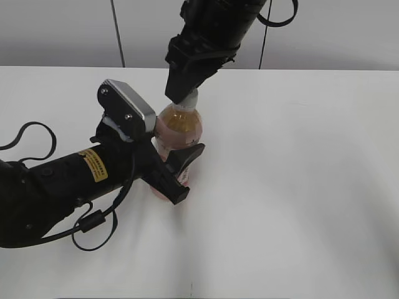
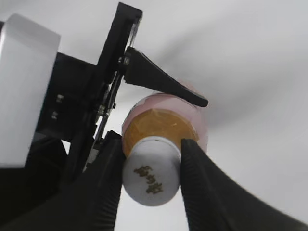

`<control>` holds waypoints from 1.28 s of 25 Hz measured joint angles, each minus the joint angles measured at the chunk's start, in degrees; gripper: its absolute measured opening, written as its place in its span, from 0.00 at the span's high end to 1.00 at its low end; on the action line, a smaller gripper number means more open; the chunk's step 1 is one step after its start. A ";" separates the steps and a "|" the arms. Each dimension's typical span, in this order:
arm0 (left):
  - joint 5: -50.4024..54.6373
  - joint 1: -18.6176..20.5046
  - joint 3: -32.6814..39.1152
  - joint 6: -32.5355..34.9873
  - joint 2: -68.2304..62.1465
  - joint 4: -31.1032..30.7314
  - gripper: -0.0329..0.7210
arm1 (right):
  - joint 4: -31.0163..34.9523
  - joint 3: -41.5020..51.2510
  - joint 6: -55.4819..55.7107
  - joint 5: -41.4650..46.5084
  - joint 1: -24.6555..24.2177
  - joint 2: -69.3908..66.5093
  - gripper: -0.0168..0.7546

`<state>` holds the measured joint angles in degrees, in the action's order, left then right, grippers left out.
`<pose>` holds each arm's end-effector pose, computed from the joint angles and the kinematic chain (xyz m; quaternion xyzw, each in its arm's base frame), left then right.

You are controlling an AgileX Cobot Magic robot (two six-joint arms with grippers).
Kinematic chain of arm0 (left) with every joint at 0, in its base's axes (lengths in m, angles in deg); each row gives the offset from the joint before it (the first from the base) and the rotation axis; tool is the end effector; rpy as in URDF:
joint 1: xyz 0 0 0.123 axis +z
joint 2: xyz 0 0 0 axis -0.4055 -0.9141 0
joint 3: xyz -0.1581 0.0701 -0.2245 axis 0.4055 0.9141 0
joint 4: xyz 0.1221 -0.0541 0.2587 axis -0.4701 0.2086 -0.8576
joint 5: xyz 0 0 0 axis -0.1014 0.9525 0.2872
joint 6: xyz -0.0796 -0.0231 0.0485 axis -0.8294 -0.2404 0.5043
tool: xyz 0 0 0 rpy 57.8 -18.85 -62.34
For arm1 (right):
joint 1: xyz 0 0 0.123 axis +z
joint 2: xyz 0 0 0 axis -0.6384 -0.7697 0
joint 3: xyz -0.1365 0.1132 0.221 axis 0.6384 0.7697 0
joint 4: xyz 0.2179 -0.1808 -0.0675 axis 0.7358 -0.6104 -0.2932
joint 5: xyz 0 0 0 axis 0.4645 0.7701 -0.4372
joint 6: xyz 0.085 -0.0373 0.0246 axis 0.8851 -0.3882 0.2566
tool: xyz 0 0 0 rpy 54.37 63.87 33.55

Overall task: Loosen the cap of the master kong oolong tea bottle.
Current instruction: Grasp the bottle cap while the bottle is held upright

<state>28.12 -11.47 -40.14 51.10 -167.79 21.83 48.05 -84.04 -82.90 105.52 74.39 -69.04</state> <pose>0.2650 -0.2089 0.0945 0.3461 0.6985 -0.2077 0.5909 0.3630 0.2905 0.2903 -0.5215 0.8203 0.1780 0.1535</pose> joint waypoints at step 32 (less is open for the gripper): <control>-0.37 0.17 0.18 0.83 0.00 0.69 0.39 | 0.83 -0.06 -95.51 0.59 0.15 -0.13 0.62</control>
<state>27.75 -11.31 -39.96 51.93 -167.79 22.52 48.87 -84.11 -178.41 106.11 74.54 -69.17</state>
